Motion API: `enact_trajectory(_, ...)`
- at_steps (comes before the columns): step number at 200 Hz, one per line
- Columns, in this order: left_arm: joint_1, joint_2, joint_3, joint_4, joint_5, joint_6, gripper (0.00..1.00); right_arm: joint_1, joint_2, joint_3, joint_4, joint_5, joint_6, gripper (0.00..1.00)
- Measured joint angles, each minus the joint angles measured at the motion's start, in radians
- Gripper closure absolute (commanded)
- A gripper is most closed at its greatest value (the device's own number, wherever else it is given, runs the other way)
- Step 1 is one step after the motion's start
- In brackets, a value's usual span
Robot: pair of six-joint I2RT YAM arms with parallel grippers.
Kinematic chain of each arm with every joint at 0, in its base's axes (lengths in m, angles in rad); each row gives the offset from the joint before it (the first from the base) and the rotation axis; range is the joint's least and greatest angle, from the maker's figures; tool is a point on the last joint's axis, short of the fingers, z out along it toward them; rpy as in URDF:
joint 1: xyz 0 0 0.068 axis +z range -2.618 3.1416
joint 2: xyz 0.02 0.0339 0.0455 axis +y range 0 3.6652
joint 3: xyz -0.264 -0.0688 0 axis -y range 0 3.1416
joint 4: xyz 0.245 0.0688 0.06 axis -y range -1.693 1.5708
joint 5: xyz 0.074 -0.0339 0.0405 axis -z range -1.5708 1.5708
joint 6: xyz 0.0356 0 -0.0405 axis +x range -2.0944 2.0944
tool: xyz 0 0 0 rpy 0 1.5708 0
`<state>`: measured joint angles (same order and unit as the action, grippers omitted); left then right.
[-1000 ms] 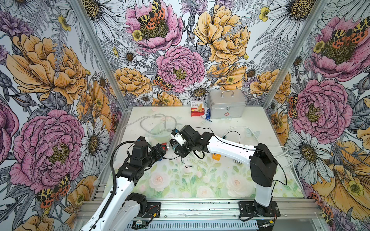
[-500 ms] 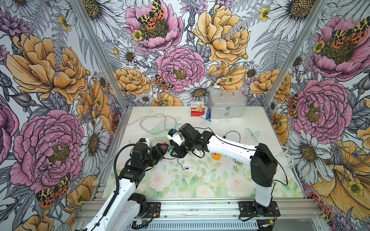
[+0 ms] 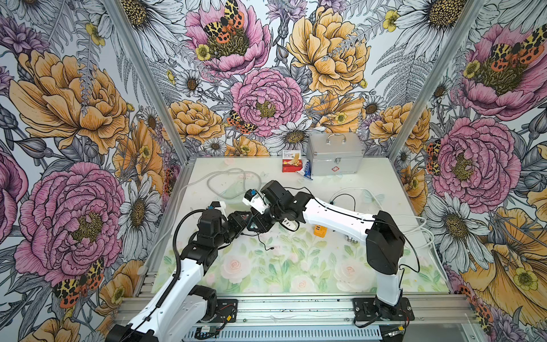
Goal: Unplug the electric shaver
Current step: Place the plug at the center of the board.
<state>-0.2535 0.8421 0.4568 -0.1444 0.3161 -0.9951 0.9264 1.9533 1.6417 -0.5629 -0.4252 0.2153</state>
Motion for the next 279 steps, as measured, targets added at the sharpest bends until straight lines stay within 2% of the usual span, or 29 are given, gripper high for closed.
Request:
enact_trajectory(26, 0.0, 0.0, 0.0, 0.005, 0.0, 0.0, 0.64, 0.0, 0.01, 0.007, 0.0, -0.008, 0.0, 0.68)
enact_trajectory(89, 0.0, 0.01, 0.0, 0.022, 0.0, 0.002, 0.75, -0.001, 0.014, 0.011, -0.001, -0.016, 0.005, 0.64)
enact_trajectory(117, 0.0, 0.024, 0.001, 0.023, -0.001, 0.003, 0.77, -0.003, 0.029, 0.024, -0.008, -0.018, 0.011, 0.55)
enact_trajectory(156, 0.019, 0.048, 0.014, 0.01, -0.008, 0.003, 0.8, -0.012, 0.044, 0.045, -0.014, -0.016, 0.016, 0.33)
enact_trajectory(170, 0.047, 0.059, 0.024, 0.002, -0.004, 0.008, 0.8, -0.019, 0.045, 0.051, -0.008, -0.015, 0.019, 0.29)
enact_trajectory(174, 0.057, 0.062, 0.028, -0.002, -0.002, 0.01, 0.8, -0.022, 0.045, 0.052, -0.005, -0.014, 0.015, 0.23)
enact_trajectory(188, 0.099, 0.072, 0.041, -0.015, 0.008, 0.025, 0.8, -0.037, 0.045, 0.057, 0.002, -0.013, 0.019, 0.18)
enact_trajectory(240, 0.318, 0.14, 0.107, -0.073, 0.094, 0.135, 0.8, -0.127, 0.04, 0.054, 0.008, 0.019, 0.018, 0.17)
enact_trajectory(279, 0.496, 0.262, 0.151, -0.115, 0.155, 0.272, 0.8, -0.195, -0.027, -0.006, 0.007, 0.082, -0.009, 0.17)
